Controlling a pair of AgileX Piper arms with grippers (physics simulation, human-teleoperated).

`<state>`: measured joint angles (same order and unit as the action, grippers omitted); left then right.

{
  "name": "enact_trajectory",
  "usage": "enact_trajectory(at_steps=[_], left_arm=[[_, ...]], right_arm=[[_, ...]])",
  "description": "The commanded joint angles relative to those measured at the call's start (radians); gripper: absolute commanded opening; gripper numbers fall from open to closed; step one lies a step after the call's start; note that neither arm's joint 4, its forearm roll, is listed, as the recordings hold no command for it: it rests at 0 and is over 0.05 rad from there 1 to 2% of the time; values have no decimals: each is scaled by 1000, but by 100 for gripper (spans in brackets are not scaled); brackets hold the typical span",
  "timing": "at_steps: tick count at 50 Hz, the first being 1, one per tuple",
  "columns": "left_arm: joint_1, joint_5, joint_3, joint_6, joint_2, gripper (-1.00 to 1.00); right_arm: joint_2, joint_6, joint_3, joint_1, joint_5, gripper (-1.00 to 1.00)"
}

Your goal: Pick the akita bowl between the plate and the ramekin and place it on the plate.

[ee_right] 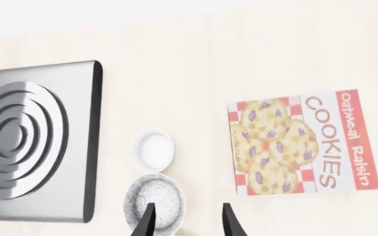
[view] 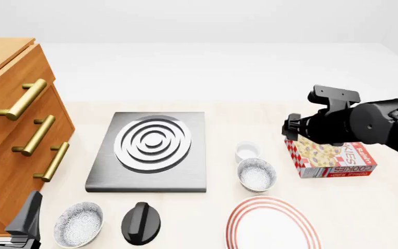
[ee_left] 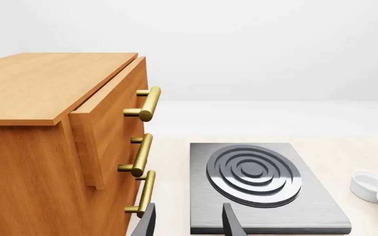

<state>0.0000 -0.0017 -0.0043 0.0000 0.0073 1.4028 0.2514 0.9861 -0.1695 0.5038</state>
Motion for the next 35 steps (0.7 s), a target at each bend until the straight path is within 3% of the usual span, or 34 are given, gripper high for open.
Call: enact_trajectory(at_steps=[1, 35], left_arm=[[0, 0, 0, 0, 0, 100], [0, 0, 0, 0, 0, 100]], right_arm=[[30, 5, -30, 10, -41, 100], [79, 29, -95, -15, -109, 100]])
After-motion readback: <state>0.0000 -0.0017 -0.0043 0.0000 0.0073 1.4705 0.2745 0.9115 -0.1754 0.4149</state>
